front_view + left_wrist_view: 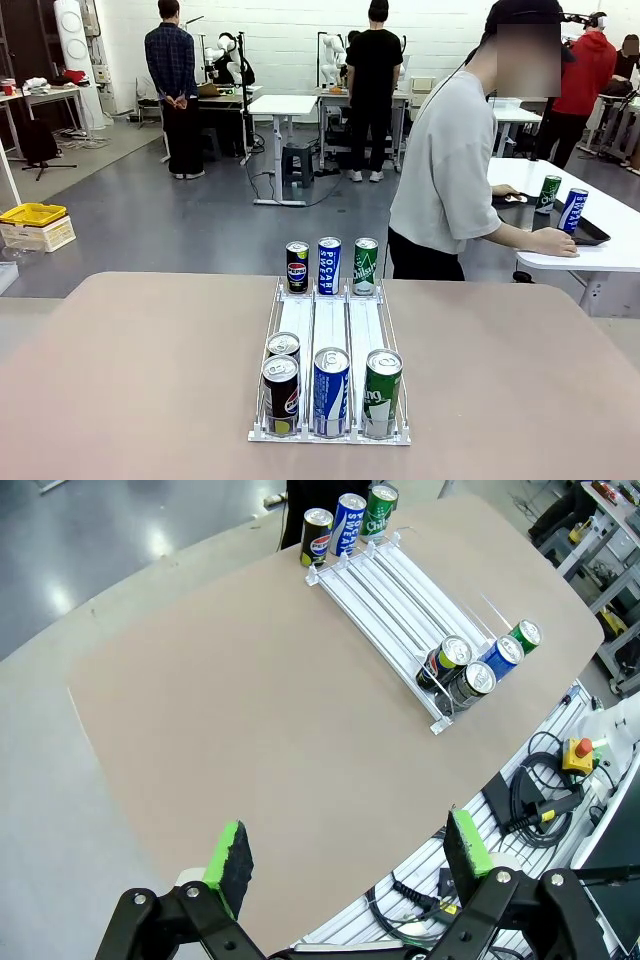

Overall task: Retrieve and hand over the desired beverage to the person.
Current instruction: Place the picked can on the Handle tray extended by the person.

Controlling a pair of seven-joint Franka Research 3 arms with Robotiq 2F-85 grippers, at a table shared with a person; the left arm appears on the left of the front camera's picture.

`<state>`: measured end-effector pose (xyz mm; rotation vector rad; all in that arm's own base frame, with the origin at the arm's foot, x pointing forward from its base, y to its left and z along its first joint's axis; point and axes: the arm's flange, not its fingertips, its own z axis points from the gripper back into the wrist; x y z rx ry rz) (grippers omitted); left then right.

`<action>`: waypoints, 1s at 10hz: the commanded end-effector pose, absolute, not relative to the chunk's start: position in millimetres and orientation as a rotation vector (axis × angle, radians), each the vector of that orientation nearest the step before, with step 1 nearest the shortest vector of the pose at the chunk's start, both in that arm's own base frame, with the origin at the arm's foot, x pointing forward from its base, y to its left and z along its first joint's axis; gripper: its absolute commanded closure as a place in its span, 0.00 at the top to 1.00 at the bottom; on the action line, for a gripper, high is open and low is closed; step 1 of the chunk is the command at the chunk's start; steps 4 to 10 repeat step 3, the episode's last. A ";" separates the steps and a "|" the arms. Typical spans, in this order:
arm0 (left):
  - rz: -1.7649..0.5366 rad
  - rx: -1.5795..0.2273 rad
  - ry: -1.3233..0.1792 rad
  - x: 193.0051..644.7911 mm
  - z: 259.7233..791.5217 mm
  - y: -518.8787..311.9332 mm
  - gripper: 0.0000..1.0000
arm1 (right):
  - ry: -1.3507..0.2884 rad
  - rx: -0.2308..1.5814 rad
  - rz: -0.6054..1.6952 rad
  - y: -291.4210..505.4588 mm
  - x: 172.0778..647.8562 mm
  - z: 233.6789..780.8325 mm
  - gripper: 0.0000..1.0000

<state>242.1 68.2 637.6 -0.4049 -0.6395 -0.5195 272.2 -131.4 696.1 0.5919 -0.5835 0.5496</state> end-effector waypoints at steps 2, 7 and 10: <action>-0.510 -0.389 -0.644 242.3 636.9 68.6 1.00 | -0.599 0.619 0.565 -130.2 273.0 696.5 1.00; -0.510 -0.389 -0.644 242.3 636.9 68.6 1.00 | -0.599 0.619 0.565 -130.2 273.0 696.5 1.00; -0.510 -0.389 -0.644 242.3 636.9 68.6 1.00 | -0.599 0.619 0.565 -130.2 273.0 696.5 1.00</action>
